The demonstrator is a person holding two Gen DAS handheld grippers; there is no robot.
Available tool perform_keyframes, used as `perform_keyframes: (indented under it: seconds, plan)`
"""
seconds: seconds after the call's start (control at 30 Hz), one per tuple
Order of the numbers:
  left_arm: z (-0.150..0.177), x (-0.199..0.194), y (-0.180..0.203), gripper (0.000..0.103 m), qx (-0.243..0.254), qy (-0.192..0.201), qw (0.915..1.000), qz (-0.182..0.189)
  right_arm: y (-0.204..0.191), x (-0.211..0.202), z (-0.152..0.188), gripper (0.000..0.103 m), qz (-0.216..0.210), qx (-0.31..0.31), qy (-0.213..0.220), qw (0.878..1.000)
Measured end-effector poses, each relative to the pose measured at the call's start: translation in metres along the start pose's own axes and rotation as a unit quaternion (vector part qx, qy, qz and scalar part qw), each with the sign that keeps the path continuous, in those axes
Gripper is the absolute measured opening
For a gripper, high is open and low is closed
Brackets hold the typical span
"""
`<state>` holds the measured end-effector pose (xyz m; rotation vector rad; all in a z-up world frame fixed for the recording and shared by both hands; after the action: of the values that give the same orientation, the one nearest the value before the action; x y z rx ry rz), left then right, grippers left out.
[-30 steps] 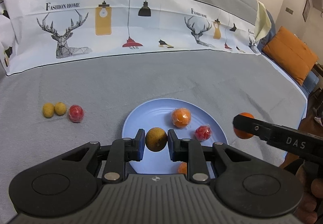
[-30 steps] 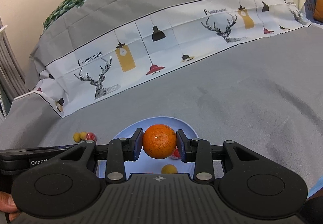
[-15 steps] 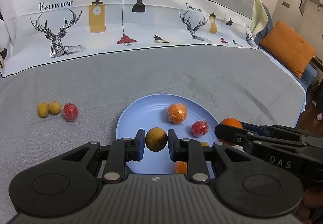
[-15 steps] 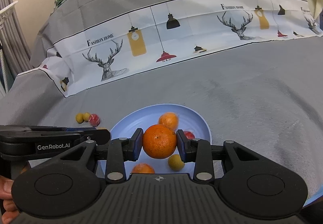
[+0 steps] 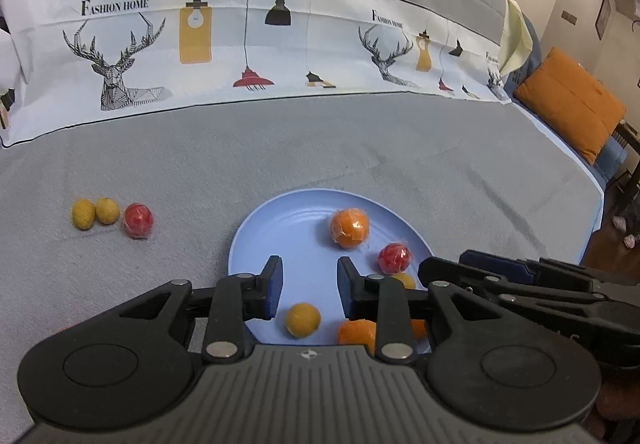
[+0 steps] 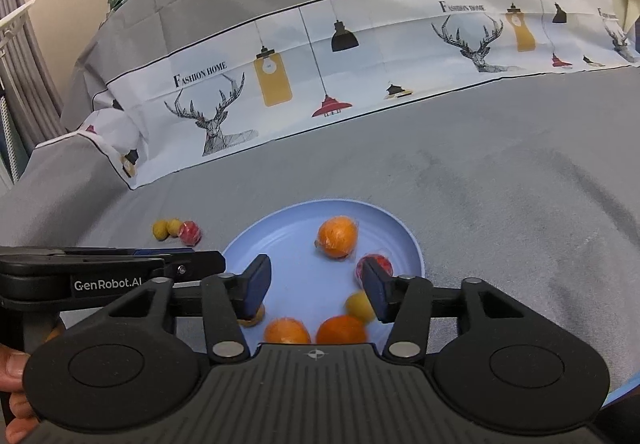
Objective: Organize fruits
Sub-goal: 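Move both open tools away from the plate toward the loose fruits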
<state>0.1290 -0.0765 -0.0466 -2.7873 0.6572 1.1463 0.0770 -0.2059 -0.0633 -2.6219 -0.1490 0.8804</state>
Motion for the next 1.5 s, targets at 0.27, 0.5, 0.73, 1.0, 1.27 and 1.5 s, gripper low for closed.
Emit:
perform_keyframes:
  seconds: [0.27, 0.5, 0.73, 1.0, 1.27, 1.5]
  plan:
    - [-0.008, -0.009, -0.008, 0.032, -0.014, 0.019, 0.9996, -0.014, 0.0, -0.003, 0.0, 0.057, 0.006, -0.001, 0.008, 1.0]
    - [-0.021, -0.028, -0.022, 0.015, -0.043, 0.057, 0.9972, -0.022, -0.005, -0.011, -0.005, 0.056, 0.006, -0.006, 0.026, 1.0]
    - [-0.035, -0.053, -0.036, 0.012, -0.053, 0.091, 0.9938, -0.034, -0.014, -0.021, -0.014, 0.035, -0.005, -0.01, 0.046, 0.999]
    - [-0.067, -0.061, -0.069, 0.012, 0.012, 0.107, 0.9921, -0.064, -0.025, -0.036, -0.028, 0.023, -0.024, 0.006, 0.07, 0.997]
    - [-0.04, -0.054, -0.153, 0.012, -0.159, 0.087, 0.9786, -0.097, -0.029, -0.043, -0.04, 0.014, -0.041, 0.04, 0.088, 0.994]
    - [-0.02, -0.053, -0.207, 0.012, -0.278, 0.069, 0.9523, -0.106, -0.035, -0.031, -0.049, 0.012, -0.072, 0.1, 0.074, 0.99]
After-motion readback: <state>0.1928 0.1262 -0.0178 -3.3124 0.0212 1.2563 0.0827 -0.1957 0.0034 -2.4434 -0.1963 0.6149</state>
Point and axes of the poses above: each gripper's, at about its wrist camera, not at the fingertips, and x roughly the way its jaws point, y to its right, z to its underside, the point moved 10 cm from there along x, roughly the way its jaws point, and after that the axes turned 7 degrees about x, right-handed, at the moved point
